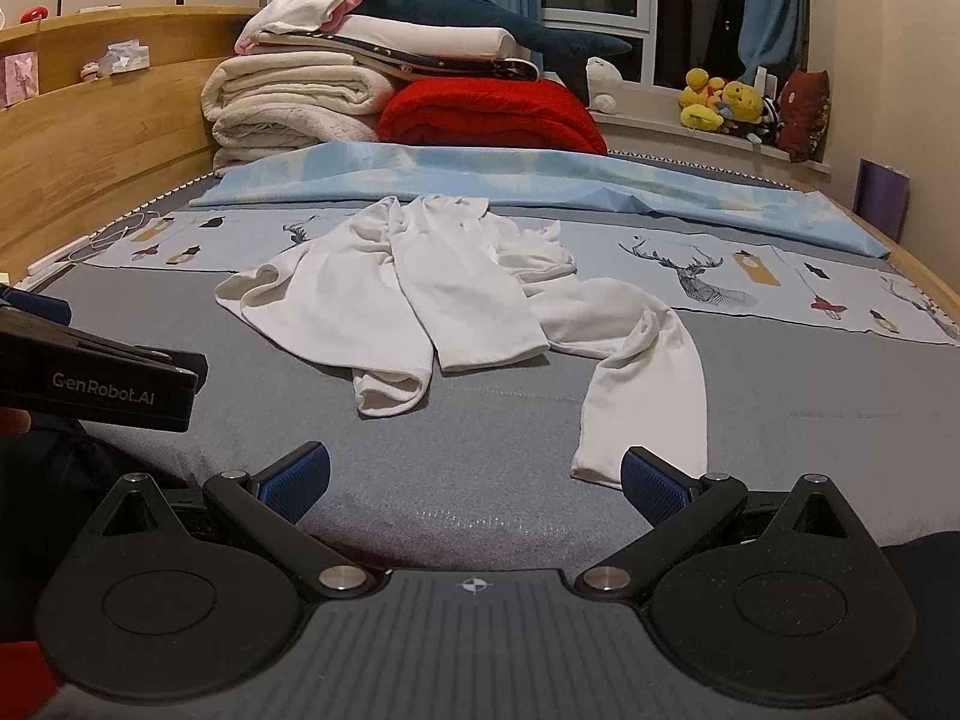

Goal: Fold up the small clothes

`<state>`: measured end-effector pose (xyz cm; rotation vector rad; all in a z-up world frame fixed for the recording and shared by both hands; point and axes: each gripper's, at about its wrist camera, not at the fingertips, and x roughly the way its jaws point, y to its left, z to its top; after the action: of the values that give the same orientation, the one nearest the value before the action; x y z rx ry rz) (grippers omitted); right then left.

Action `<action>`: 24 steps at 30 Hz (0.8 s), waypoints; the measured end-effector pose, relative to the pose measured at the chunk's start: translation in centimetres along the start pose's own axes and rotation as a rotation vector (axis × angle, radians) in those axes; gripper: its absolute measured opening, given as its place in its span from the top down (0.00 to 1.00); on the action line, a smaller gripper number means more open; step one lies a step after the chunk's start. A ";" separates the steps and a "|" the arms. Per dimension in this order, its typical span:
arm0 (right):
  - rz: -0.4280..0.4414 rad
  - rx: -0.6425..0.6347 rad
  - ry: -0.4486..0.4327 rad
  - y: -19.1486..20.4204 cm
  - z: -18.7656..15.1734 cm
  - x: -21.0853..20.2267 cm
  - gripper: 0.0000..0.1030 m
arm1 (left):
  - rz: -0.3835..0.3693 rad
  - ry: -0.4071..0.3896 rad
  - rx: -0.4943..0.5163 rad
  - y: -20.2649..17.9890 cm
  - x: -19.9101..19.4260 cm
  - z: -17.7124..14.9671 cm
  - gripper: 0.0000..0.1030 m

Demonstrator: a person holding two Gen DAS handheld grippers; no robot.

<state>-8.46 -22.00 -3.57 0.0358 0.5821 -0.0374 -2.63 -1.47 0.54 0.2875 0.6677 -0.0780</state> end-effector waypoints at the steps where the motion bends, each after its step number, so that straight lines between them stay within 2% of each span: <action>1: 0.000 0.000 0.000 0.0 0.0 0.0 0.01 | 0.000 0.001 0.001 0.0 0.0 0.0 0.00; 15: 0.006 0.001 0.011 0.1 -0.1 0.3 0.01 | -0.001 0.010 0.008 -0.3 0.4 0.1 0.00; 21: 0.009 0.014 0.026 -0.4 0.1 0.8 0.01 | -0.008 0.033 0.009 -0.2 1.4 0.1 0.00; 24: 0.003 0.027 0.028 -1.0 0.1 1.3 0.01 | -0.041 0.069 0.002 0.1 2.4 0.2 0.00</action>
<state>-7.32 -23.00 -4.20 0.0632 0.6098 -0.0419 -0.59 -1.41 -0.76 0.2798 0.7422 -0.1080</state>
